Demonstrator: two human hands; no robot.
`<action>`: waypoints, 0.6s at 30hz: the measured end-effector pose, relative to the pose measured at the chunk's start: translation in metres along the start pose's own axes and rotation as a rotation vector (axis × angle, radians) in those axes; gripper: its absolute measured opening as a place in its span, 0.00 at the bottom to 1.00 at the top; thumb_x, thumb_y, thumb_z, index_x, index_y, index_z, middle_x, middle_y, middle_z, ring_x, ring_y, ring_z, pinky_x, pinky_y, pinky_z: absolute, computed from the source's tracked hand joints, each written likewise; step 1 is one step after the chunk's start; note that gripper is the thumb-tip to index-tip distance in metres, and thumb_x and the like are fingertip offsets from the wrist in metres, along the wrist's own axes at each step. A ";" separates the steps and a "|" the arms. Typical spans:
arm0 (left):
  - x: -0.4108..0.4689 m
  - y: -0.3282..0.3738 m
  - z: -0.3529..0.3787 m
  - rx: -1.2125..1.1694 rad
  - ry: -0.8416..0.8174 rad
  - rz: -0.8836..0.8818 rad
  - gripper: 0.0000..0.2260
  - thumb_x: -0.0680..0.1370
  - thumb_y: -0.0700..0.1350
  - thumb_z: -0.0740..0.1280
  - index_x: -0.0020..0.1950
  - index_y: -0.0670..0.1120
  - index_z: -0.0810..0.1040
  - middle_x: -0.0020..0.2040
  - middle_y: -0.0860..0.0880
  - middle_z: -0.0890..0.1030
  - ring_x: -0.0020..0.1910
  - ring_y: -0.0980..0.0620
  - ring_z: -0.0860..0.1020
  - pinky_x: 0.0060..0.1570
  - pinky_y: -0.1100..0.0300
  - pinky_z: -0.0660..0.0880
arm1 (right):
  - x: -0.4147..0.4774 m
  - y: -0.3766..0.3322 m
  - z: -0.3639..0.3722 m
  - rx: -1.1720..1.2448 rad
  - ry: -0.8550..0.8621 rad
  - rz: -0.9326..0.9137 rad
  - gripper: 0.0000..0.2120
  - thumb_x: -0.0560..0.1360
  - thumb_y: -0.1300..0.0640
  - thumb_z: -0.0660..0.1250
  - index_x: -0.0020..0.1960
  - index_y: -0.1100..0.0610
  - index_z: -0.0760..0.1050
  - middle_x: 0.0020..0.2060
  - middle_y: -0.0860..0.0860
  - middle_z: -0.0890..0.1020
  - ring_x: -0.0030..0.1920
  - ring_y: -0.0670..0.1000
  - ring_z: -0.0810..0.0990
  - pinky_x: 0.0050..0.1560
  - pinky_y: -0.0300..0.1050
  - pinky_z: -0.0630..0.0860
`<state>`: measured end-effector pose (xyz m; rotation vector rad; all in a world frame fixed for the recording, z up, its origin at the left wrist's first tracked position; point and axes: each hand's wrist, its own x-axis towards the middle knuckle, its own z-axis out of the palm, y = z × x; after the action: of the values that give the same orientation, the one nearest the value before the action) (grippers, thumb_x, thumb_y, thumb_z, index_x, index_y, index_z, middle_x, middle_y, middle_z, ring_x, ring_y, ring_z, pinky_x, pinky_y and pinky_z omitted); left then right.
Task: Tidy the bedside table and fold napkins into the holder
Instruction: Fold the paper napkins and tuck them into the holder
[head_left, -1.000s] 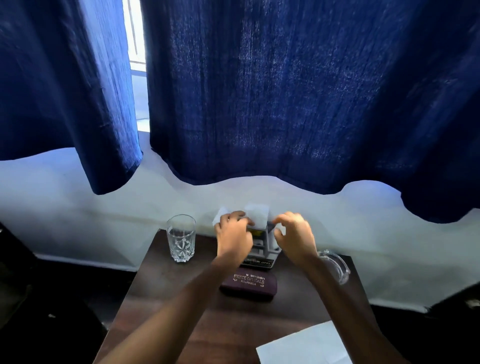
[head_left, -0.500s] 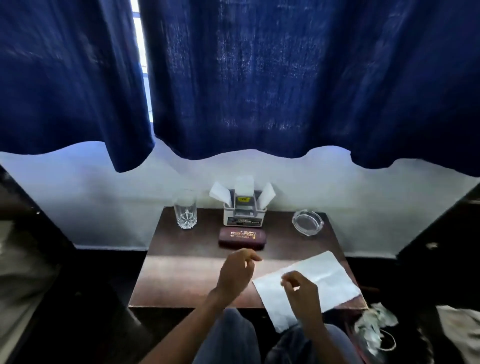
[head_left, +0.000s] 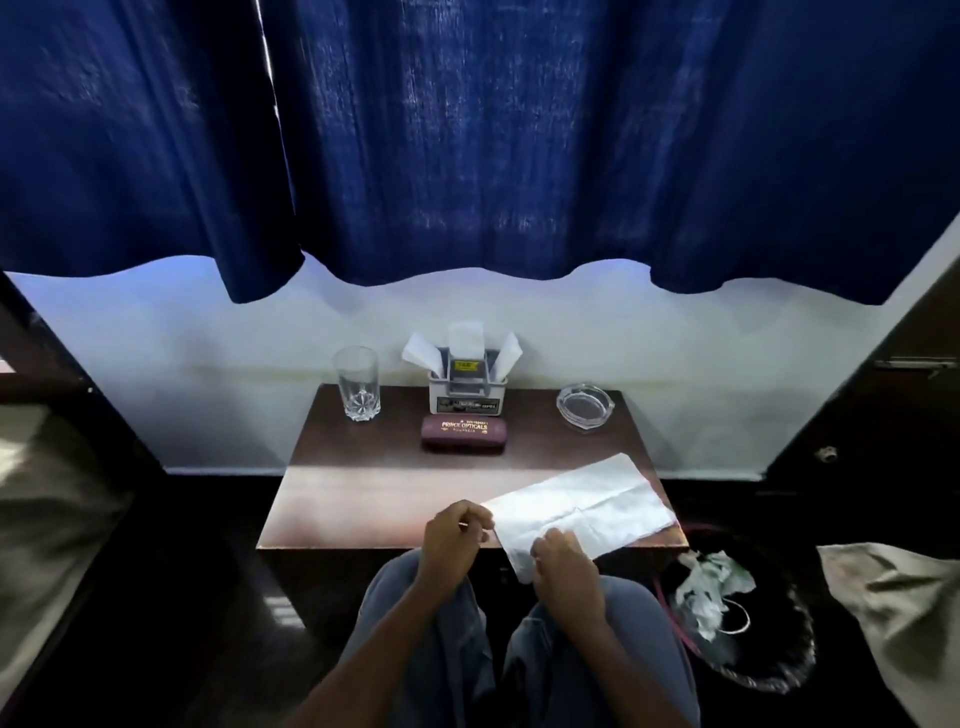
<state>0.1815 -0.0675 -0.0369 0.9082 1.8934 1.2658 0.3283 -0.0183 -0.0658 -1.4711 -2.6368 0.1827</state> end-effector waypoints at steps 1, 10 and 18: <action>0.001 0.000 -0.001 -0.001 -0.002 -0.013 0.16 0.75 0.31 0.59 0.36 0.51 0.75 0.37 0.51 0.81 0.31 0.60 0.79 0.37 0.69 0.76 | 0.001 0.000 0.005 -0.011 -0.005 0.017 0.15 0.50 0.56 0.80 0.28 0.51 0.74 0.29 0.47 0.76 0.31 0.47 0.78 0.23 0.36 0.72; -0.008 0.002 -0.006 -0.150 -0.029 -0.043 0.13 0.76 0.34 0.62 0.36 0.47 0.77 0.35 0.50 0.82 0.32 0.56 0.80 0.36 0.66 0.75 | 0.012 0.006 0.023 -0.070 0.031 0.068 0.17 0.47 0.59 0.79 0.32 0.52 0.75 0.32 0.50 0.77 0.31 0.50 0.76 0.26 0.42 0.73; -0.012 -0.001 0.003 -0.172 -0.045 -0.003 0.12 0.76 0.35 0.64 0.36 0.49 0.77 0.35 0.50 0.82 0.33 0.55 0.80 0.42 0.61 0.77 | 0.017 0.004 0.029 -0.025 0.118 0.186 0.13 0.54 0.65 0.76 0.30 0.56 0.73 0.31 0.52 0.77 0.32 0.53 0.76 0.27 0.44 0.73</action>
<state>0.1897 -0.0761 -0.0366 0.8366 1.7210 1.3717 0.3178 -0.0030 -0.0938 -1.6796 -2.4192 0.0759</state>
